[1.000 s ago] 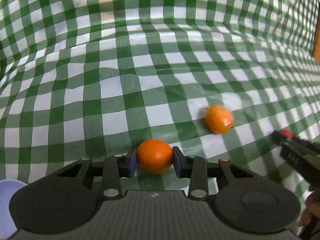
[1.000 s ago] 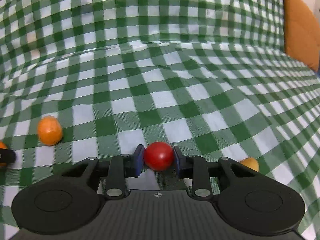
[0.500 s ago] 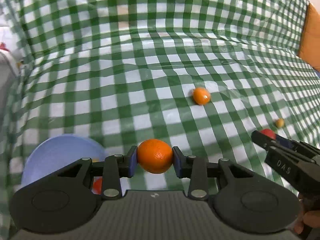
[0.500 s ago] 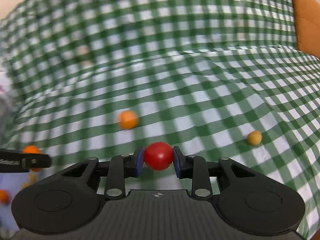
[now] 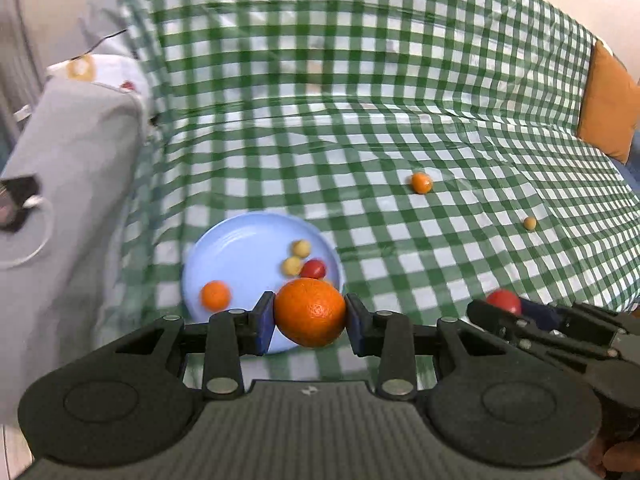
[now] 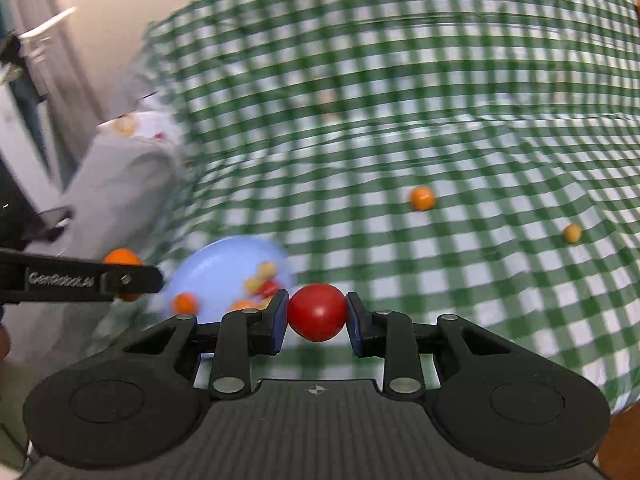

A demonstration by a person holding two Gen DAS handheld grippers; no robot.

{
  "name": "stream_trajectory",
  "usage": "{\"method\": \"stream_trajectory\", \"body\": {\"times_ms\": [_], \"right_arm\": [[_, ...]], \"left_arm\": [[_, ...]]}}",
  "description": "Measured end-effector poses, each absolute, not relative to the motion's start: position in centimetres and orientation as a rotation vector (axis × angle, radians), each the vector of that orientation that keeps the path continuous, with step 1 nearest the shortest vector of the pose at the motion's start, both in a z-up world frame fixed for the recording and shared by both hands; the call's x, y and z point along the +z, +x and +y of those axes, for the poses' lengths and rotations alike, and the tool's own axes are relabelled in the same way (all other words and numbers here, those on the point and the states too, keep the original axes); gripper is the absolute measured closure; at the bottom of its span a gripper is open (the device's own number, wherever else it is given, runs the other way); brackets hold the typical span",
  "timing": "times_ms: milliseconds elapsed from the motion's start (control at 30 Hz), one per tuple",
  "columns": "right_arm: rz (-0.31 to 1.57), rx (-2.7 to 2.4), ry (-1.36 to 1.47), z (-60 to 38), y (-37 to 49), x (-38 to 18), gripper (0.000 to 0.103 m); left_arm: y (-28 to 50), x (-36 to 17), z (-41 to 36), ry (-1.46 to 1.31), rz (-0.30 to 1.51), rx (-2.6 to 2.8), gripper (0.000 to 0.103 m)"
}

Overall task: Organize fruits
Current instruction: 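Carry the red tomato and the orange toward the blue plate with both grippers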

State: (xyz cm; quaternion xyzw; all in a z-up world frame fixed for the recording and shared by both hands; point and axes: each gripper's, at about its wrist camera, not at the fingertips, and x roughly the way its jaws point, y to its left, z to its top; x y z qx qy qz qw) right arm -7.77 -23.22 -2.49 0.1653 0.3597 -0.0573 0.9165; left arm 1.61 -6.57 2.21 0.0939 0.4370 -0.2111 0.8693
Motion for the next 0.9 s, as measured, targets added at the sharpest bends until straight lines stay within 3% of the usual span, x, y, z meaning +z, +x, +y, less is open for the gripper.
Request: {"method": "stream_trajectory", "body": {"times_ms": [467, 900], "right_arm": [[0.741, 0.054, 0.225, -12.8, -14.7, 0.8, 0.071], [0.711, 0.084, 0.146, -10.2, -16.8, 2.0, 0.071]], "left_arm": [[-7.6, 3.8, 2.9, 0.100, 0.878, -0.394, 0.063], [-9.7, 4.1, 5.0, 0.059, 0.851, -0.384, 0.063]]}}
